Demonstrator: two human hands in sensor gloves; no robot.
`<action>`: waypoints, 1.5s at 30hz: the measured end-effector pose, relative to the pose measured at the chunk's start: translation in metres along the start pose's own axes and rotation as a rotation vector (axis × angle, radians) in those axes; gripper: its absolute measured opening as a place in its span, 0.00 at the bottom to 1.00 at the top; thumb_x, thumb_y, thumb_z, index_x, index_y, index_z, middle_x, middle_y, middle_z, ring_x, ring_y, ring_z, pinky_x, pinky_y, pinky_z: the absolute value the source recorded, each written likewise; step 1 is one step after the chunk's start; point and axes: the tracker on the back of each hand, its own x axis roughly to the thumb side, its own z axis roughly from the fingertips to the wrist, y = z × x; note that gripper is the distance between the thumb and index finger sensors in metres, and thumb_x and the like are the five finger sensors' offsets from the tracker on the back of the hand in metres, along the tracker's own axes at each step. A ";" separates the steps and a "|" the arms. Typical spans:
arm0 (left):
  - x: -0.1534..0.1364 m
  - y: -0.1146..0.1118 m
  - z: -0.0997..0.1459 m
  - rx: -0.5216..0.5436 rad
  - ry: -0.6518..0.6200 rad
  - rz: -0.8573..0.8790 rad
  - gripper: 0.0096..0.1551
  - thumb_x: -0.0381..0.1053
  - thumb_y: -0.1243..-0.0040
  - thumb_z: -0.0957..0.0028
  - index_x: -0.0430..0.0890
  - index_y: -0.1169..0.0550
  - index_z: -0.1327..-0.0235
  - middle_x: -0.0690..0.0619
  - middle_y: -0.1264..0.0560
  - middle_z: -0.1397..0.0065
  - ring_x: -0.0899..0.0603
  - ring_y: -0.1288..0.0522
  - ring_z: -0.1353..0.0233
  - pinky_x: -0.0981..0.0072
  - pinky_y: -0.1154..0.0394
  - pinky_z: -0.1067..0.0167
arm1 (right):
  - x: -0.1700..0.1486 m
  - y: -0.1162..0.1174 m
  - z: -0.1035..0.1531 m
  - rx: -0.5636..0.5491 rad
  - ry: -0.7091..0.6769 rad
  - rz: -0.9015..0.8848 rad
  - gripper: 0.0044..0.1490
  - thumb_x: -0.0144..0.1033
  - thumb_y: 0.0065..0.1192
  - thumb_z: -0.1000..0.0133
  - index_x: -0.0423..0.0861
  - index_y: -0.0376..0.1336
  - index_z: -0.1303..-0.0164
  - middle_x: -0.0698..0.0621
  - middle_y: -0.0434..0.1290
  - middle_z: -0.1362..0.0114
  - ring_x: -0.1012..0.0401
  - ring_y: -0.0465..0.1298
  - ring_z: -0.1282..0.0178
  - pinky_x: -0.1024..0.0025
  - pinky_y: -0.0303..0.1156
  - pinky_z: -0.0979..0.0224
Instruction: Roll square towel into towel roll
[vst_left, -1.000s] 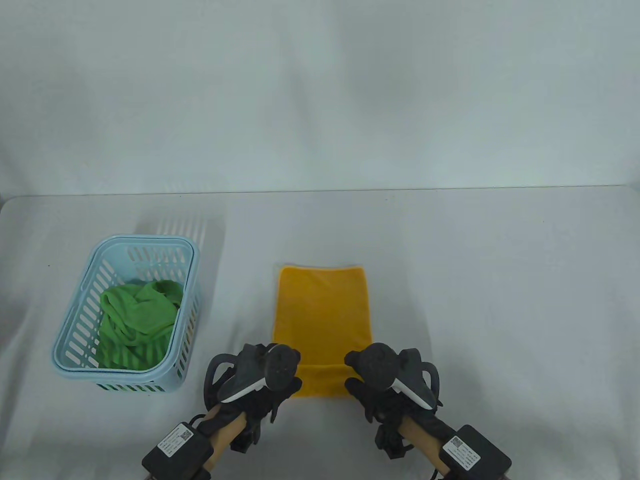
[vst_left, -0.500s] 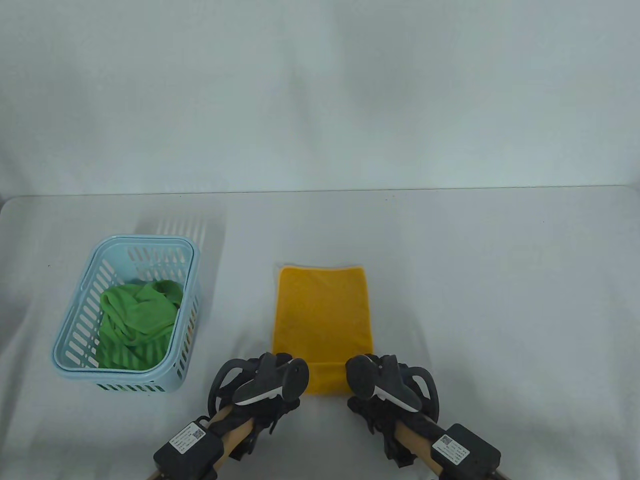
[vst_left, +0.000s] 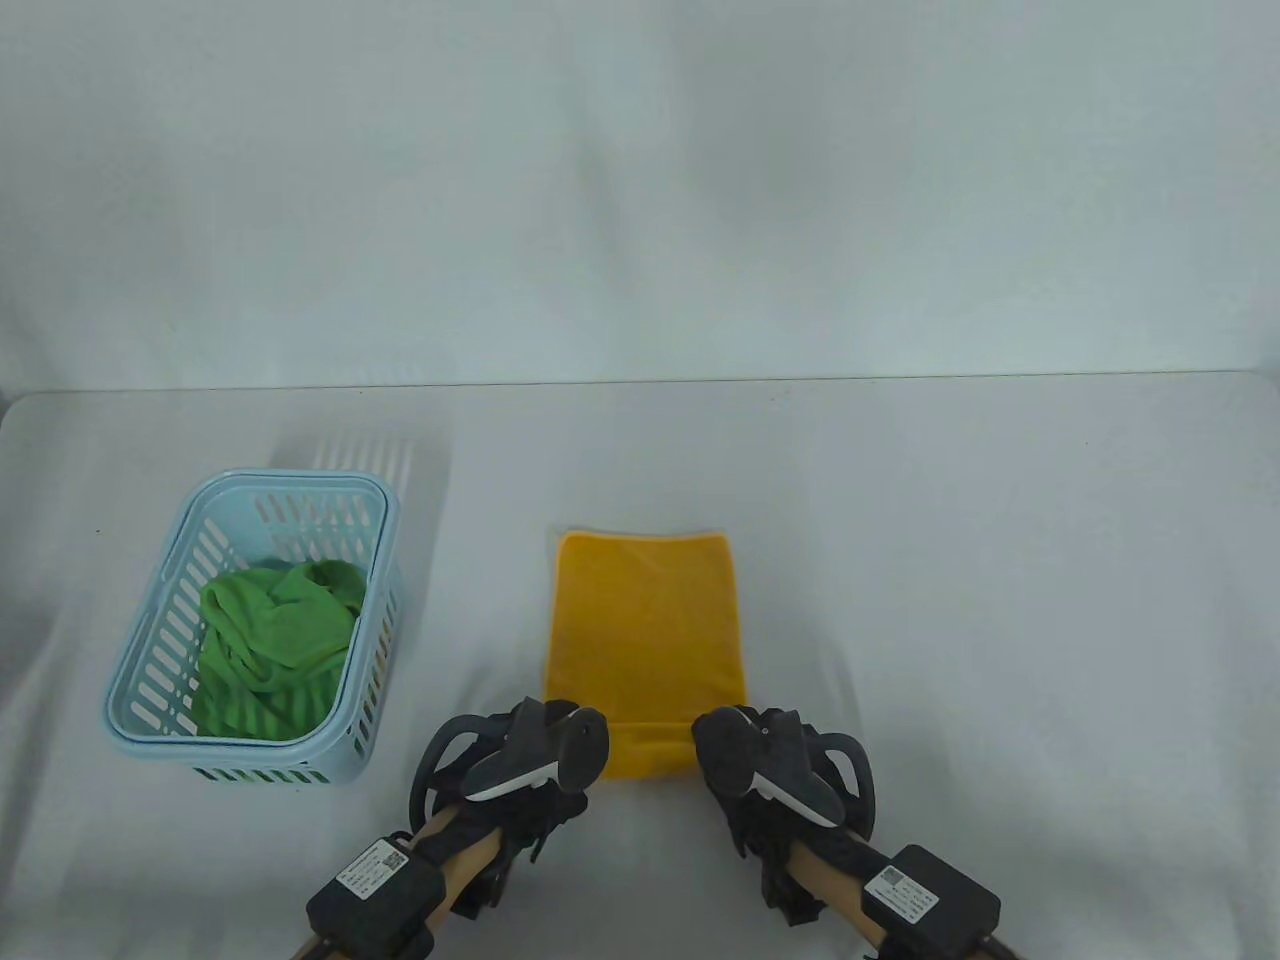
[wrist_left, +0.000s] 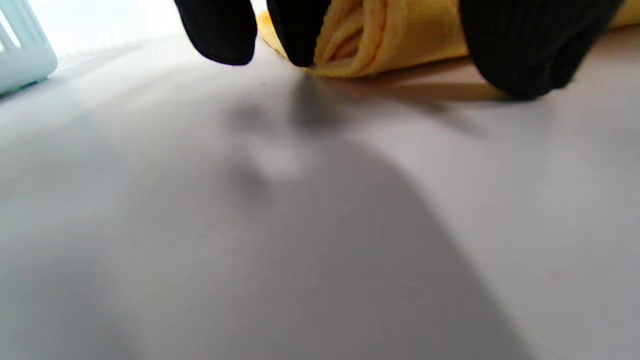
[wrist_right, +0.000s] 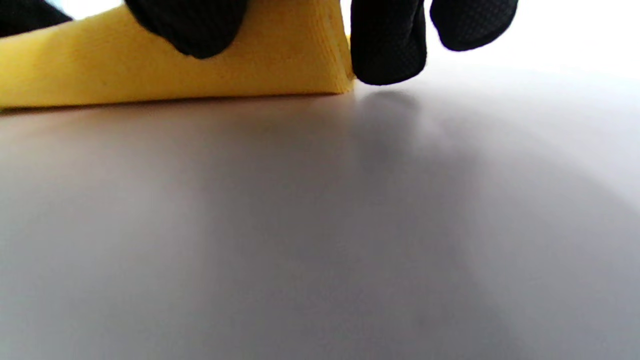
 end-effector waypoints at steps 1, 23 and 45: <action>0.000 0.000 0.000 -0.001 0.000 0.002 0.50 0.62 0.39 0.61 0.62 0.49 0.26 0.60 0.49 0.20 0.48 0.41 0.21 0.47 0.39 0.23 | -0.002 -0.001 -0.001 0.005 0.000 -0.027 0.34 0.49 0.58 0.56 0.61 0.61 0.36 0.60 0.65 0.27 0.51 0.70 0.28 0.46 0.65 0.28; -0.033 0.017 0.010 0.031 0.040 0.425 0.34 0.62 0.39 0.61 0.55 0.22 0.37 0.60 0.14 0.43 0.49 0.12 0.47 0.50 0.22 0.37 | -0.037 -0.009 -0.009 0.132 0.113 -0.444 0.33 0.55 0.60 0.58 0.56 0.68 0.43 0.55 0.81 0.49 0.55 0.81 0.51 0.50 0.74 0.40; -0.048 0.019 0.008 0.154 0.203 0.341 0.43 0.66 0.41 0.61 0.57 0.32 0.28 0.56 0.27 0.27 0.46 0.21 0.33 0.46 0.28 0.32 | -0.055 -0.025 -0.007 -0.010 0.221 -0.500 0.39 0.57 0.61 0.59 0.57 0.62 0.36 0.54 0.75 0.37 0.51 0.75 0.38 0.47 0.69 0.34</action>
